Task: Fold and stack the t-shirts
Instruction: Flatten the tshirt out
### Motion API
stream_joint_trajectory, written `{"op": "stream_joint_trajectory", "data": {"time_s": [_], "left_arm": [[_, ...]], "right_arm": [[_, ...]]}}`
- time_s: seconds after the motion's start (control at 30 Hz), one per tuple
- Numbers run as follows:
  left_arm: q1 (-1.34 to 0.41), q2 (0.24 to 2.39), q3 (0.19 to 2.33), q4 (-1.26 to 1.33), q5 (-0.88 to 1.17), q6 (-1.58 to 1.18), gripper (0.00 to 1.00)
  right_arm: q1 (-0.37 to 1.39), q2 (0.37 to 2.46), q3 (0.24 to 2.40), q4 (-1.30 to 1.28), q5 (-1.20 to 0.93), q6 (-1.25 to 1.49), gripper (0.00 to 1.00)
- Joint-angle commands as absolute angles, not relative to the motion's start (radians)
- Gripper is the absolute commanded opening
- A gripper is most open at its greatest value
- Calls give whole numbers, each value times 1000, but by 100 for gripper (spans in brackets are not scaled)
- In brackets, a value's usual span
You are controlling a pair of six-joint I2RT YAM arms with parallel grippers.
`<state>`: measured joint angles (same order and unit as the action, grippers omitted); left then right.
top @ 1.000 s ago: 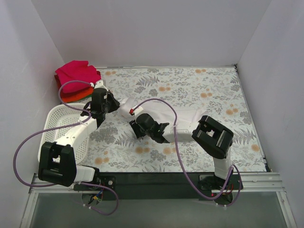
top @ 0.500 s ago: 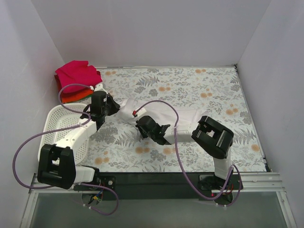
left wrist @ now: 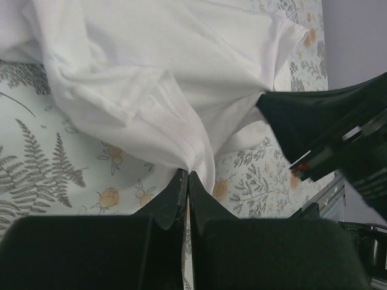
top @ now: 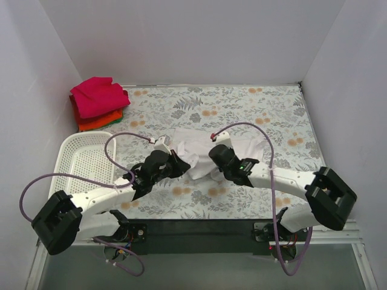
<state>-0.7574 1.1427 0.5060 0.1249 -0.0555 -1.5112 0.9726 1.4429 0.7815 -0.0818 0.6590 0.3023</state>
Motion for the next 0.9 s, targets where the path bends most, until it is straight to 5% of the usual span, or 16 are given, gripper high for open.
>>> {"op": "stream_joint_trajectory", "data": {"time_s": [0.0, 0.1, 0.3, 0.43, 0.47, 0.63, 0.87], "left_arm": [[-860, 1167, 448, 245, -163, -1634, 0], [-1000, 1300, 504, 331, -150, -1657, 0], [-1213, 1496, 682, 313, -147, -1579, 37], [-1218, 1393, 675, 264, -213, -1540, 47], [-1219, 1362, 673, 243, -236, -1529, 47], [-1168, 1140, 640, 100, -411, -1465, 57], [-869, 1092, 557, 51, -278, -1457, 57]], "right_arm": [[890, 1318, 710, -210, 793, 353, 1], [803, 1220, 681, -238, 819, 335, 1], [678, 1108, 680, -275, 865, 296, 1], [675, 1075, 704, -284, 816, 267, 42], [676, 1068, 709, -284, 749, 267, 46], [730, 997, 658, -169, 524, 242, 52], [839, 975, 531, 24, 224, 252, 59]]}}
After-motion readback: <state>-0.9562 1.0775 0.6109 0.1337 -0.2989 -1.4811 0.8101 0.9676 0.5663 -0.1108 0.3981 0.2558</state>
